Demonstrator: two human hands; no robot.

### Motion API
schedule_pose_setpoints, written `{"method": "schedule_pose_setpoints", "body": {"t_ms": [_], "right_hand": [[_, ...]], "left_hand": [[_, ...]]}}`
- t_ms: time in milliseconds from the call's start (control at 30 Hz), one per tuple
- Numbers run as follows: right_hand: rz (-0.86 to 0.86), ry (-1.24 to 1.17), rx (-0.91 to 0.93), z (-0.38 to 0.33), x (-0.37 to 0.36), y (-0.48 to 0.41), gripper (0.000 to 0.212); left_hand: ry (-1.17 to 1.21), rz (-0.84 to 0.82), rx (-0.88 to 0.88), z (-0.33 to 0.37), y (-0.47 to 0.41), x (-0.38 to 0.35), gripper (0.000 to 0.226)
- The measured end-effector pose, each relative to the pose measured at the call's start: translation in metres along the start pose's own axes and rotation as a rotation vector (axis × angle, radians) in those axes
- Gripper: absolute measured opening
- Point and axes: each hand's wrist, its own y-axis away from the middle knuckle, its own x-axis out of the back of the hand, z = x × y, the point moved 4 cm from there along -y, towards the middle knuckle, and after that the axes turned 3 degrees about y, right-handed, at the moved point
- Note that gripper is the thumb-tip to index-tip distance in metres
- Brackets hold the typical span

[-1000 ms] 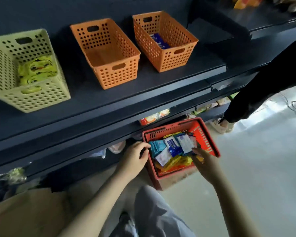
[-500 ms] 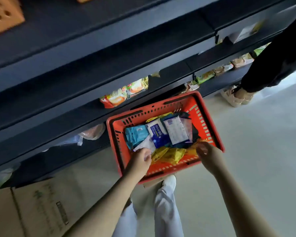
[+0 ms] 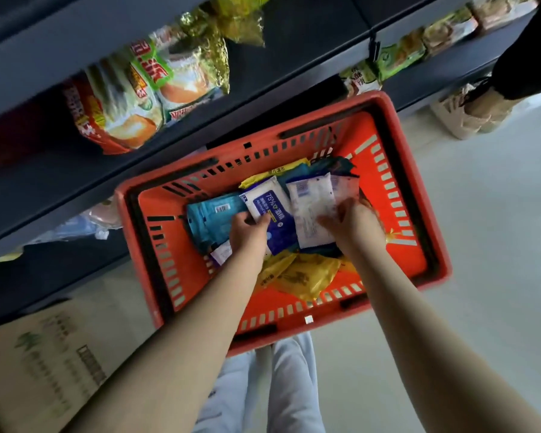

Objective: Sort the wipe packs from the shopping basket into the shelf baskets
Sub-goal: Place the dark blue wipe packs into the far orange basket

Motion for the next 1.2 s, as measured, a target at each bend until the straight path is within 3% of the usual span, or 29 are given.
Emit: {"method": "schedule_pose_setpoints", "body": {"t_ms": [167, 300, 367, 433, 567, 667, 833, 1033, 1200], "right_hand": [[-0.035, -0.197, 0.008, -0.005, 0.021, 0.012, 0.02], [-0.039, -0.783, -0.086, -0.012, 0.065, 0.066, 0.024], [-0.098, -1.077, -0.102, -0.023, 0.093, 0.106, 0.028], [-0.144, -1.209, -0.037, -0.042, 0.128, 0.15, 0.036], [-0.269, -1.215, 0.191, -0.088, 0.191, 0.235, 0.05], [-0.299, -1.101, 0.381, -0.129, 0.236, 0.292, 0.044], [-0.376, -1.006, 0.629, -0.208, 0.272, 0.358, 0.063], [-0.508, -1.365, 0.57, -0.296, 0.277, 0.401, 0.046], [-0.353, -1.481, 0.439, -0.35, 0.253, 0.416, 0.043]], "left_hand": [[-0.047, -0.045, -0.094, -0.001, 0.008, 0.02, 0.011], [0.077, -0.073, -0.092, 0.009, 0.046, 0.06, 0.01], [0.22, -0.193, -0.039, 0.027, 0.087, 0.086, 0.006], [0.295, -0.329, -0.056, 0.054, 0.141, 0.116, 0.013], [0.415, -0.44, -0.217, 0.111, 0.258, 0.185, 0.021], [0.404, -0.371, -0.439, 0.149, 0.329, 0.233, 0.014], [0.405, -0.307, -0.691, 0.195, 0.397, 0.309, 0.017], [0.456, -0.22, -0.764, 0.219, 0.39, 0.414, 0.007], [0.464, -0.185, -0.767, 0.228, 0.358, 0.505, 0.007]]}}
